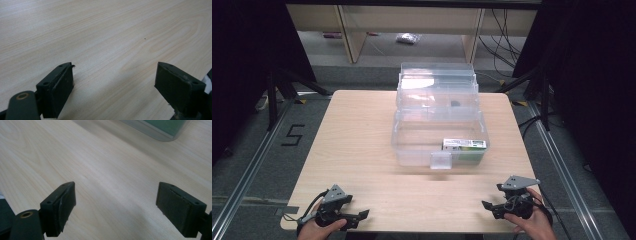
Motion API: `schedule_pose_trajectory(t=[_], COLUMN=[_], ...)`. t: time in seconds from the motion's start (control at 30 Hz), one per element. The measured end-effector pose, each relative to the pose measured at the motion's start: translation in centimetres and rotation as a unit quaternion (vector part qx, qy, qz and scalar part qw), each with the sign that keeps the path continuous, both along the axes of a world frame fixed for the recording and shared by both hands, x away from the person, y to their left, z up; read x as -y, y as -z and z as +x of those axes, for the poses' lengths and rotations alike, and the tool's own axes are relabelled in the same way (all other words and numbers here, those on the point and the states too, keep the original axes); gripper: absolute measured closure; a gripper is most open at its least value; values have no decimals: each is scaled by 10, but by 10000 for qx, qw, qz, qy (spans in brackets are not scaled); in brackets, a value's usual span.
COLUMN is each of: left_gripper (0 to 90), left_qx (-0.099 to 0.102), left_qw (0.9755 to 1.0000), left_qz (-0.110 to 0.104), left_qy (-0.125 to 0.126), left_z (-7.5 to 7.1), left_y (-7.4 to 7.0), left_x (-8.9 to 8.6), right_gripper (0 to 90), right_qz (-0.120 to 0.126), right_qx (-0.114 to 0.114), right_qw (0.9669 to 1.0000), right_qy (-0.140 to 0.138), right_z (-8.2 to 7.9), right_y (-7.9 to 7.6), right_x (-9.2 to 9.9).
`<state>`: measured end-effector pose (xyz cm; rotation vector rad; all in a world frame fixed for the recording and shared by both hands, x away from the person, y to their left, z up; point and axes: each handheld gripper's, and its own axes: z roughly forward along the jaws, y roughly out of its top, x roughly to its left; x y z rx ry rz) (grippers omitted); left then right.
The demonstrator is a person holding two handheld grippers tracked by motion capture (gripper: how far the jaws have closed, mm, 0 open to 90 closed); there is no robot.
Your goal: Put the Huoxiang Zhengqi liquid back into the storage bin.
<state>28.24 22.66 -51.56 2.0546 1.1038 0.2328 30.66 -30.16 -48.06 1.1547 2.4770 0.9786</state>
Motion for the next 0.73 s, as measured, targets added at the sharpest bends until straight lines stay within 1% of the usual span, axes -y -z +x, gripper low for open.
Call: schedule_pose_trajectory(t=[0.03, 0.07, 0.13, 0.17, 0.2, 0.3, 0.4, 0.47, 0.5, 0.53, 0.57, 0.6, 0.63, 0.73], left_gripper=[149, 148, 149, 148, 149, 149, 148, 149, 148, 149, 148, 149, 148, 149], left_qx=[-4, 4, -1, 2, -2, 2, 18, -6, -3, -5, 21, 11, 20, 37], left_qw=[10000, 10000, 10000, 10000, 10000, 10000, 10000, 10000, 10000, 10000, 9999, 9999, 9999, 10000], left_qz=[-9, -11, -9, 0, 4, 0, 23, -2, -8, -18, -44, -94, -45, -31], left_qy=[-7, -16, -17, -5, -3, -9, 31, -6, -6, -19, -96, -87, -90, -72], left_z=[0, 0, 0, 0, 0, 0, 1, 0, 0, 0, 0, 0, 0, 1], left_y=[0, 0, 0, 0, 0, 0, 0, 0, 0, 0, 1, 1, 1, 1], left_x=[0, 0, 0, 0, 0, 0, -1, 0, 0, 0, 1, 2, 1, 1], right_gripper=[173, 173, 173, 173, 173, 172, 173, 172, 173, 172, 172, 173, 173, 172], right_qz=[-33, -44, -49, 3, -65, -87, -69, -62, 10, -18, -17, -65, -65, -78], right_qx=[32, 128, 119, 79, 166, 156, 78, 102, 50, 133, 138, 176, 171, 176], right_qw=[10000, 9998, 9999, 10000, 9997, 9997, 9999, 9999, 10000, 9999, 9999, 9997, 9997, 9997], right_qy=[-48, -113, -80, -51, -153, -137, -91, -83, 7, -81, -85, -135, -134, -147], right_z=[0, 1, 0, -1, 1, 0, -1, -1, -3, -2, -1, 0, 0, 0], right_y=[0, 1, 1, 2, 2, 2, 2, 2, 3, 3, 3, 3, 3, 3], right_x=[1, 2, 2, 2, 4, 4, 3, 4, 2, 3, 3, 4, 4, 4])
